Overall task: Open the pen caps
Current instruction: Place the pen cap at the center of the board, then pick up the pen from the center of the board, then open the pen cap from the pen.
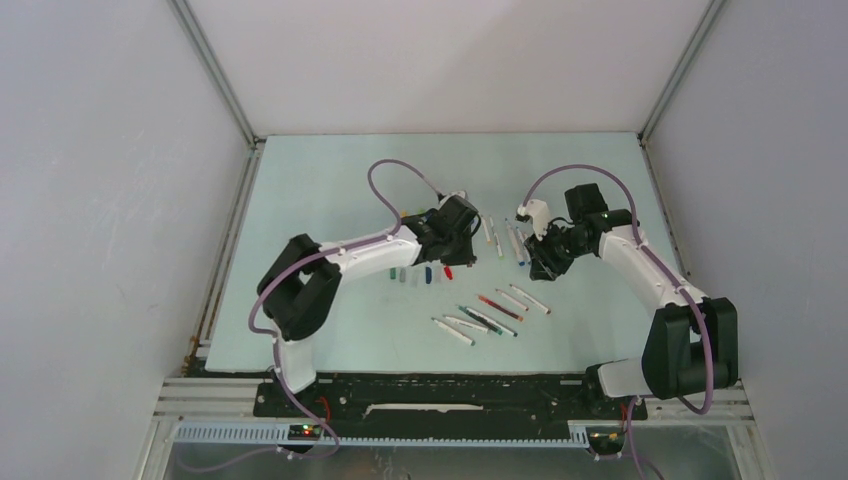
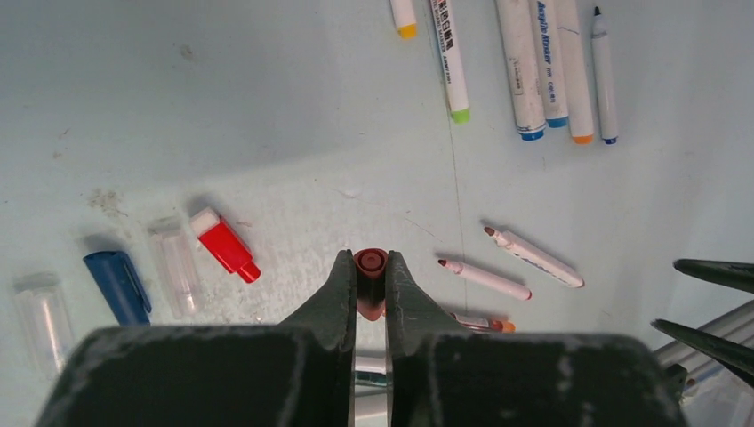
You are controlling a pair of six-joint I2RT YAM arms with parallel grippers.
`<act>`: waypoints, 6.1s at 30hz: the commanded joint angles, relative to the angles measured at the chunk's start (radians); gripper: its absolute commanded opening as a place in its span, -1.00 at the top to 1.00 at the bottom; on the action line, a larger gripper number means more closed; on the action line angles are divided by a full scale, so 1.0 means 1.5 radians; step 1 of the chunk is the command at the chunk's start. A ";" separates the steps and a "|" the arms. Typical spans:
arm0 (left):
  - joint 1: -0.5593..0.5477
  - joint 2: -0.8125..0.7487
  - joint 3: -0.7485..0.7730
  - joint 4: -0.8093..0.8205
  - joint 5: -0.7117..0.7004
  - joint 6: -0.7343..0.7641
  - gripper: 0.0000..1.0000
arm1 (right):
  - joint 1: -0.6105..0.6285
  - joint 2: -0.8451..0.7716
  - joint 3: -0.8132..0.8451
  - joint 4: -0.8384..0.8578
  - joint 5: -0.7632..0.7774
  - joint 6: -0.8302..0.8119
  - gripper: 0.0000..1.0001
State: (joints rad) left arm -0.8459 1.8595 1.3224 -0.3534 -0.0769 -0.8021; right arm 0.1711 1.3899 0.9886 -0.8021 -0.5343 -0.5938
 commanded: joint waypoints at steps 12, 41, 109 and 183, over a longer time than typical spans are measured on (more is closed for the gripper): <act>-0.003 0.088 0.076 -0.050 -0.027 0.027 0.64 | -0.004 -0.013 0.023 0.005 0.002 -0.001 0.29; 0.014 -0.252 -0.114 0.012 -0.165 0.180 0.08 | -0.007 -0.015 0.024 -0.001 -0.010 -0.007 0.28; 0.693 -0.047 -0.166 -0.082 -0.031 0.296 0.47 | -0.005 -0.038 0.023 -0.009 -0.034 -0.017 0.28; -0.057 -0.267 -0.376 0.886 0.053 -0.052 1.00 | -0.042 -0.094 -0.076 0.271 -0.597 0.343 -0.27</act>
State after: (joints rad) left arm -0.9062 1.4292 0.7010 0.8940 0.0456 -0.8742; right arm 0.1127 1.2472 0.8776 -0.5243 -1.4010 -0.2062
